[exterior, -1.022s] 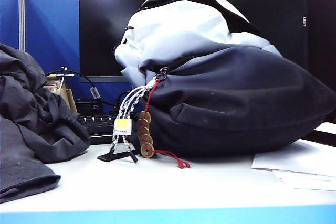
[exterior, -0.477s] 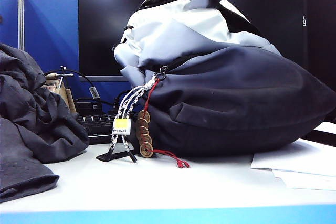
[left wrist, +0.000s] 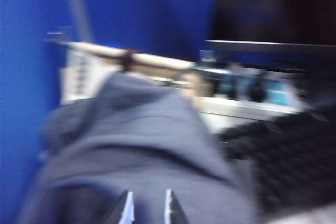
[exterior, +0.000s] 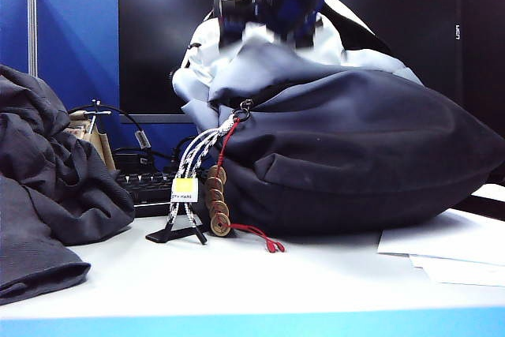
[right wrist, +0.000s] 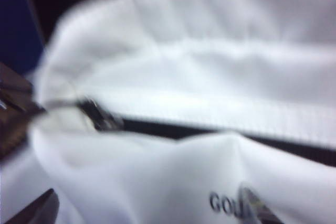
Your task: Put the gray clothes into the backpack.
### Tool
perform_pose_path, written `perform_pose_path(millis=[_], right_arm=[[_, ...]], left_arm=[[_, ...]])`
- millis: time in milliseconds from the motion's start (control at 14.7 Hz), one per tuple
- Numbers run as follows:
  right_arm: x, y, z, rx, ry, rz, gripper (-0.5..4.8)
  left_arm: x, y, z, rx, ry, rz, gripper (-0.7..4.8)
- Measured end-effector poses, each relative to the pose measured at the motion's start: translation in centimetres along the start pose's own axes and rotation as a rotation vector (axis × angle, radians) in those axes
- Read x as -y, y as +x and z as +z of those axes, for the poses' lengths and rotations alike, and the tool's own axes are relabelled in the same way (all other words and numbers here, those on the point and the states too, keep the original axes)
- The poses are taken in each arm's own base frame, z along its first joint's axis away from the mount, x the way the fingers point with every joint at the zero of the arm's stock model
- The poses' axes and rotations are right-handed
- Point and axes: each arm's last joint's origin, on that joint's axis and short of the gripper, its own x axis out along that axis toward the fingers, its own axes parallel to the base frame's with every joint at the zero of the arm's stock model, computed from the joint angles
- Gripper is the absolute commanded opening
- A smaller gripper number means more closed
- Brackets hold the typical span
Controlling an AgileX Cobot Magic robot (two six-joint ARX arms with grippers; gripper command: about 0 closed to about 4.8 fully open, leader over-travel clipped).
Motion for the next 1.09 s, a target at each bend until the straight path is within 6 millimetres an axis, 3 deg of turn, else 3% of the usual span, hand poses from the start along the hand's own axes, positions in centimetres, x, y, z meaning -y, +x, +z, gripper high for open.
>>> perform_pose_path(millis=[68, 341, 545, 681, 954, 1090], right_arm=[[0.1, 0.3, -0.3, -0.011, 0.000, -0.025, -0.24], [0.3, -0.3, 0.1, 0.000, -0.001, -0.037, -0.08], [0.4, -4.3, 3.1, -0.017, 0.017, -0.038, -0.08], [0.5, -6.7, 4.0, -0.086, 0.013, -0.035, -0.08], [0.4, -9.3, 2.3, -0.394, -0.032, -0.014, -0.08], [0.2, -9.9, 1.9, -0.458, -0.045, 0.001, -0.08]], left_arm=[[-0.1, 0.0, 0.0, 0.001, 0.001, 0.045, 0.92], [-0.4, 0.0, 0.0, -0.004, 0.067, 0.138, 0.92], [-1.4, 0.0, 0.0, -0.009, 0.057, 0.190, 0.92], [-1.9, 0.1, -0.1, -0.023, 0.052, 0.214, 0.92], [-2.2, 0.1, -0.3, -0.041, 0.047, 0.180, 0.92], [-1.8, 0.2, -0.7, -0.071, 0.025, 0.055, 0.94]])
